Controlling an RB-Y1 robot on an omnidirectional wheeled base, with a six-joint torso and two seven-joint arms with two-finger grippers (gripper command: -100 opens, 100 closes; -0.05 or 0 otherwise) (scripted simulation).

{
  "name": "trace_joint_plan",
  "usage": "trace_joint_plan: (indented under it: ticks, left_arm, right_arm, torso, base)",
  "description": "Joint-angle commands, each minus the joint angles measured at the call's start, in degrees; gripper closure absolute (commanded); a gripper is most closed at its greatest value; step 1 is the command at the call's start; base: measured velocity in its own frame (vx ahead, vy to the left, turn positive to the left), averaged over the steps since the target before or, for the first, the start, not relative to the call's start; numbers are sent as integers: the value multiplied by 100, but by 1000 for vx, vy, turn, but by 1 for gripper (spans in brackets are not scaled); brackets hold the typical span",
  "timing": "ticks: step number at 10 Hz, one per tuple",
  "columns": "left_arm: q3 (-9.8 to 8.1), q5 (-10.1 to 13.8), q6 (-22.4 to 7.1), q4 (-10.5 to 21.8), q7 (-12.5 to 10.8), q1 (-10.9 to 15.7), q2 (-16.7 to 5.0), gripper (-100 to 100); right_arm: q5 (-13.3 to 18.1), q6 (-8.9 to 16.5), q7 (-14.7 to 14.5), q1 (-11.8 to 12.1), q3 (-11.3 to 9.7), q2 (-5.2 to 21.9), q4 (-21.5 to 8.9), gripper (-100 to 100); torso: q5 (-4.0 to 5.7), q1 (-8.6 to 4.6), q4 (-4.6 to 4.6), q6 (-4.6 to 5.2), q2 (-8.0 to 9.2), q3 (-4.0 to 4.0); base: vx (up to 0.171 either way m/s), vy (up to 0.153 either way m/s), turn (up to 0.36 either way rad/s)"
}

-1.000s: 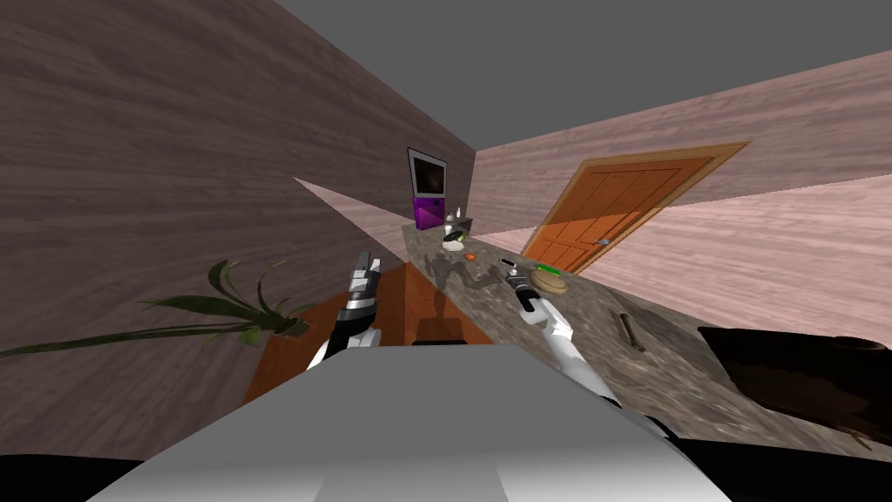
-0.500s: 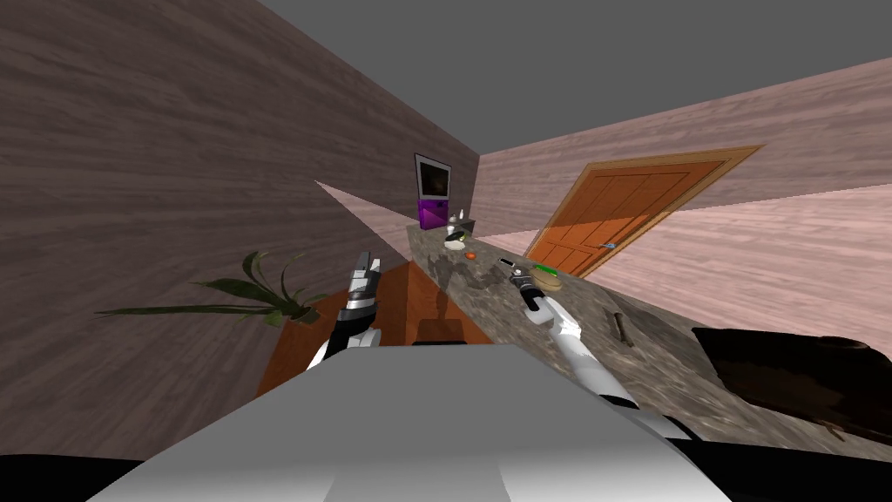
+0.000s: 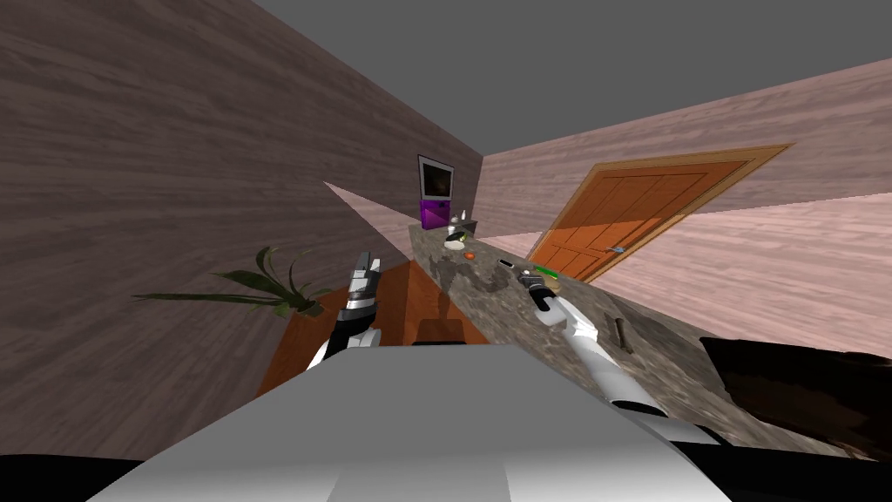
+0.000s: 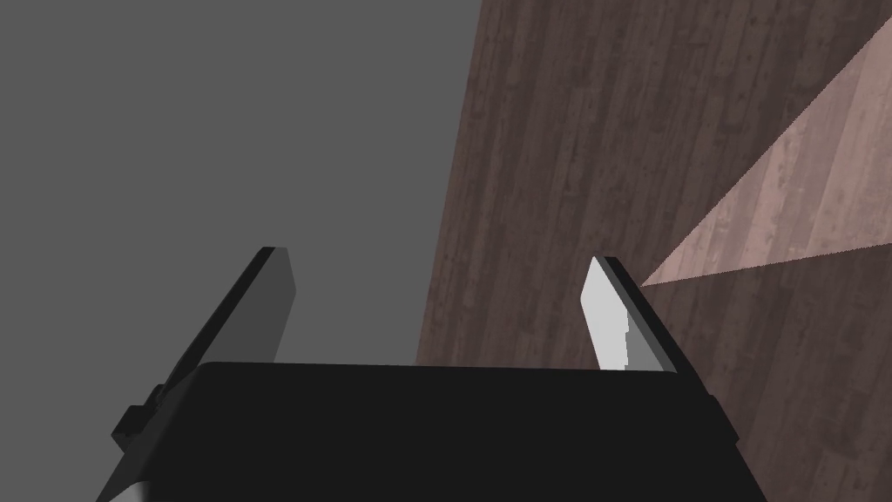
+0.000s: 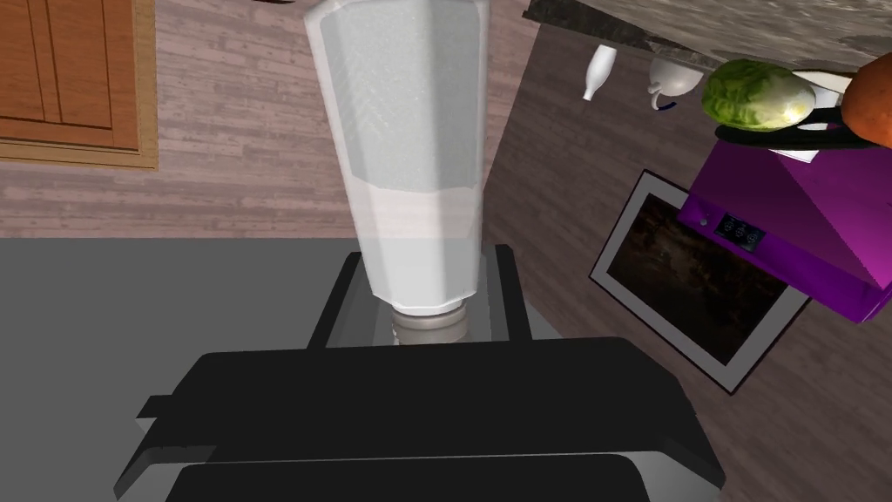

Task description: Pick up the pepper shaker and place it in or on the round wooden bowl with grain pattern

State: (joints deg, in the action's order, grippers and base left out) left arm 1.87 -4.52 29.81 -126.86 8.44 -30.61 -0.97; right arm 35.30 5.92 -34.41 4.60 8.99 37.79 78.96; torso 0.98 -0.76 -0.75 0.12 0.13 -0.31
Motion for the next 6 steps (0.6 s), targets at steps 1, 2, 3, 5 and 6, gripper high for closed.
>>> trace_joint_plan:
  ticks: [1,2,3,5,6]
  left_arm:
    - [0,0,0,0,0,0,0,0]
    - [0,0,0,0,0,0,0,0]
    - [0,0,0,0,0,0,0,0]
    - [0,0,0,0,0,0,0,0]
    - [0,0,0,0,0,0,0,0]
  right_arm:
    - [-93,19,286,69,87,132,-30,100]
    - [-161,44,453,102,124,229,-44,100]
    - [-230,70,617,133,163,325,-57,100]
    - [-362,115,940,192,245,505,-79,100]
    - [-423,134,1109,220,286,587,-86,100]
  torso:
    - [0,0,0,0,0,0]
    - [2,-6,1,3,-1,0]
    - [3,-6,2,2,0,1]
    - [6,-10,4,5,2,3]
    - [10,-22,1,8,-10,-4]
  base:
    - [-13,-114,80]
    - [-14,-111,73]
    - [-21,-105,61]
    - [-6,-119,65]
    - [23,-125,49]
